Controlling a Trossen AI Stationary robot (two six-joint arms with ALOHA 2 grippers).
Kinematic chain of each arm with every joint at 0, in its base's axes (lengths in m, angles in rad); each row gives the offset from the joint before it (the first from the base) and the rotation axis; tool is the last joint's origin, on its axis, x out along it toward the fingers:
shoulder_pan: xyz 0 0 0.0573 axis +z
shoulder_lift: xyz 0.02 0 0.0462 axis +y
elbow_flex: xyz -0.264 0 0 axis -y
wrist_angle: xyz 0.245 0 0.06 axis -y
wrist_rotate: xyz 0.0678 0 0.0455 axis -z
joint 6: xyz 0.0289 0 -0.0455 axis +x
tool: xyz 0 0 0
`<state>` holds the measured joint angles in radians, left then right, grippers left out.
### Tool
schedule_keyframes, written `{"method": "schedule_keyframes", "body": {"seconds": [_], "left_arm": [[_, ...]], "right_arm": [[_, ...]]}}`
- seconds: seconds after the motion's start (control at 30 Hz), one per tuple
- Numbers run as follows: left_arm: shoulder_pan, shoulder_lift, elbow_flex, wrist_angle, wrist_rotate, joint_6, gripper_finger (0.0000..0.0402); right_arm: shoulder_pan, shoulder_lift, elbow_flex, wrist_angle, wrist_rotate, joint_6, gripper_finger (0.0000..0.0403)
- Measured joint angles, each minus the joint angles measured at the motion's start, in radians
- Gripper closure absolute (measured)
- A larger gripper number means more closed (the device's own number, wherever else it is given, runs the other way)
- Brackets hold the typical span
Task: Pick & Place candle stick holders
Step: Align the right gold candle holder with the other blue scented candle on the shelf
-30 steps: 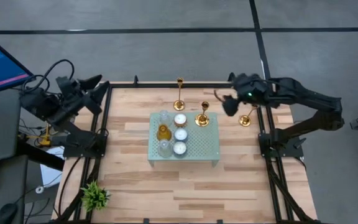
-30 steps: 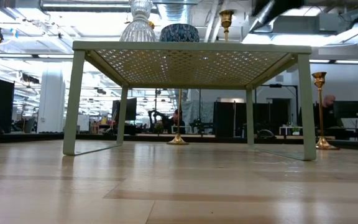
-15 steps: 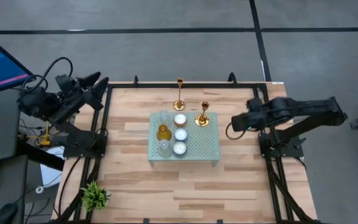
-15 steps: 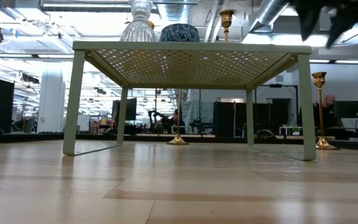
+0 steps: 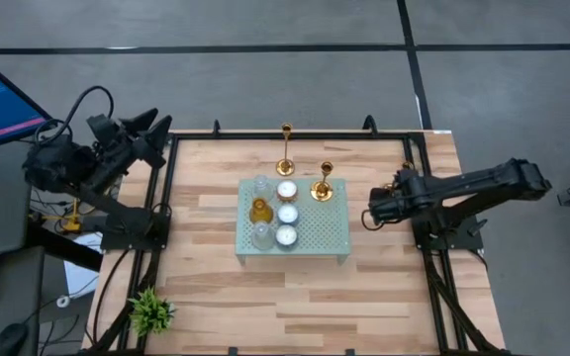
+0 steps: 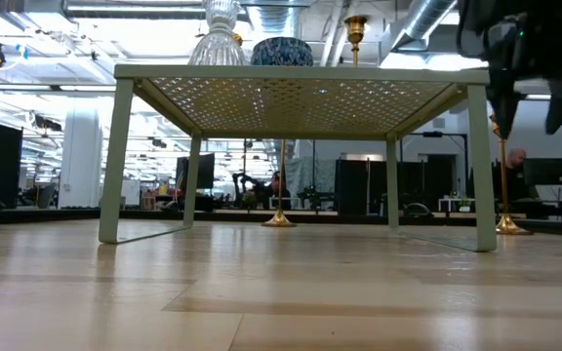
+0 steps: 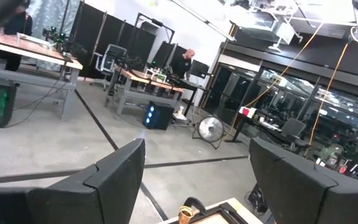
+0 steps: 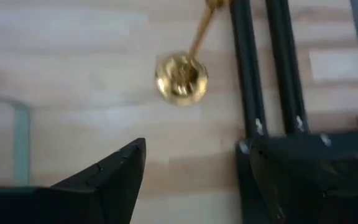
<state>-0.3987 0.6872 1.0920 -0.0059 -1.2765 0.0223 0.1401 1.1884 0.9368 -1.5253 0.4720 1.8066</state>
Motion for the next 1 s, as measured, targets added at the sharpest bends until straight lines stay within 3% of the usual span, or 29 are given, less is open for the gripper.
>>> {"method": "schedule_keyframes", "body": {"seconds": [0.2,0.63,0.77,1.0], "left_arm": [[0.039,0.0,0.0,0.0,0.02,0.0,0.0112],[0.089,0.0,-0.001,0.0,0.032,0.0,0.0112],[0.102,0.0,-0.001,0.0,0.032,0.0,0.0112],[0.11,0.0,-0.001,0.0,0.032,0.0,0.0112]], "right_arm": [[-0.053,-0.006,-0.1,0.073,0.166,-0.008,0.0127],[-0.174,-0.006,-0.291,0.344,0.32,-0.171,0.0142],[-0.221,-0.006,-0.328,0.435,0.346,-0.248,0.02],[-0.294,-0.007,-0.372,0.51,0.362,-0.354,0.0381]]}}
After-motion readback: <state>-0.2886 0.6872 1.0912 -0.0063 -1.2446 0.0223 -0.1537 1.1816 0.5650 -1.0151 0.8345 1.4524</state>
